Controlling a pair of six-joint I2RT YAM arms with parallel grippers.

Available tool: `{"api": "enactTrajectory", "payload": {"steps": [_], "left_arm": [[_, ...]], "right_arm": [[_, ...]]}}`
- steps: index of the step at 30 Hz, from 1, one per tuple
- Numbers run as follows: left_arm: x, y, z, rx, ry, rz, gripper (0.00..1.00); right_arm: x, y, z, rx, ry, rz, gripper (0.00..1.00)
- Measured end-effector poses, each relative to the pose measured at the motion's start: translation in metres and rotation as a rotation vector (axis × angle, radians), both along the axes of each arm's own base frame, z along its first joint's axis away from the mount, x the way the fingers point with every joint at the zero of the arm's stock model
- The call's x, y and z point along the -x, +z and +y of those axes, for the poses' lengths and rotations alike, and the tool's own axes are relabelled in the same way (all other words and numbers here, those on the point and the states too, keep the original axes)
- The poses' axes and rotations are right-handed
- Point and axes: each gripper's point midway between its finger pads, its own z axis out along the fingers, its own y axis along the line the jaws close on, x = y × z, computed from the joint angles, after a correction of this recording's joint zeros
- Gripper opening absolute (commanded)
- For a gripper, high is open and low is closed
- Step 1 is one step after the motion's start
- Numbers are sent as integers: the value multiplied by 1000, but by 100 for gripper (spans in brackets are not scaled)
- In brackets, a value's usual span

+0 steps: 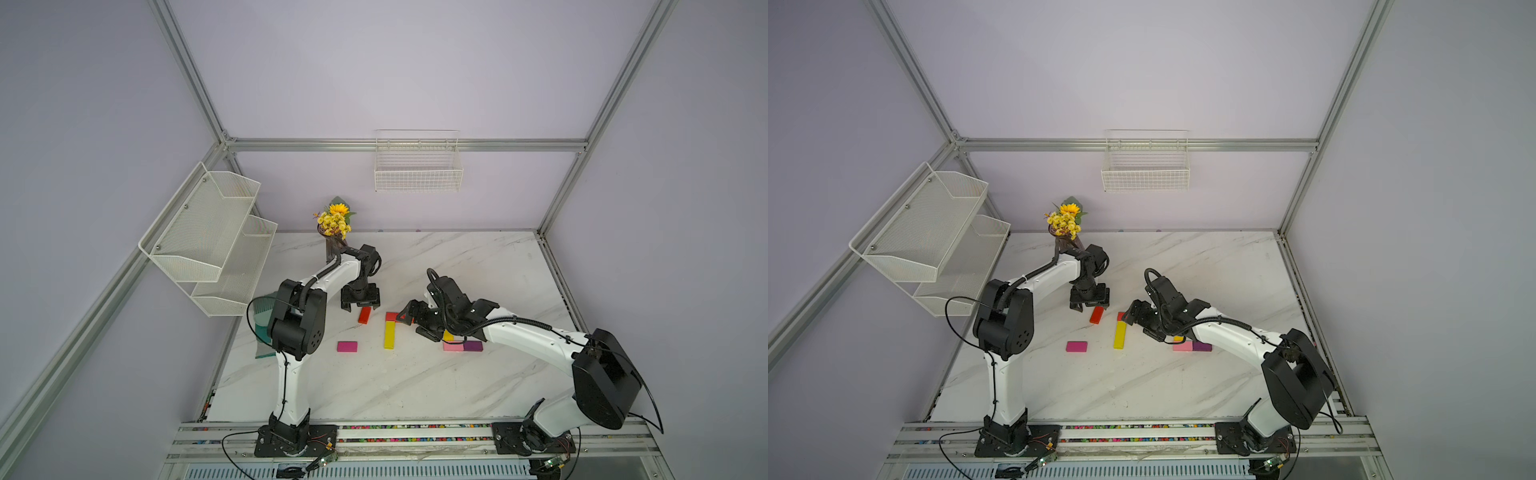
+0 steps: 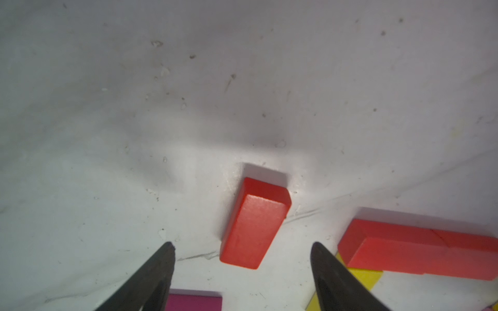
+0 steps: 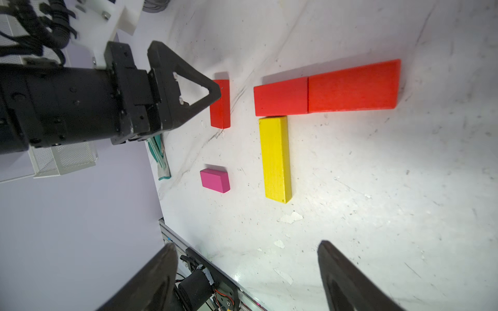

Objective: Assemble the letter c with building blocks
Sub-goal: Pick up the building block from the center of the board.

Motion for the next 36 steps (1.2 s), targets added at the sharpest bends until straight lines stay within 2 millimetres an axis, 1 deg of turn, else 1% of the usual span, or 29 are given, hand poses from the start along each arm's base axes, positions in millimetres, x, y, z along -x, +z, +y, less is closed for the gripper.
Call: {"api": "enactTrajectory", "payload": {"steps": [5,12,17,22,25,28,30,32,36], "left_arm": [[5,-12,3,-34,-28,39,75],[10,-20,-4,-47,-72,56,60],[11,-21,-9,-45,-88,56,46],[12,-24,-8,-45,-85,60,23],[13,-23,-8,-43,-84,57,21],[16,-21,-7,-40,-77,53,20],[20,-17,-6,-33,-56,49,20],[25,-6,-6,-16,-27,33,18],[36,31,-11,75,80,-56,17]], "right_arm": [[0,1,-5,2,-5,-2,84],[0,0,-5,6,-3,0,84],[2,-2,-7,14,-3,8,84],[3,-4,-8,22,-1,14,84],[4,-4,-8,26,3,15,84],[4,-4,-9,28,7,9,84],[4,-4,-9,30,10,8,84],[4,-4,-9,32,14,5,84],[1,-4,-13,35,9,-1,84]]}}
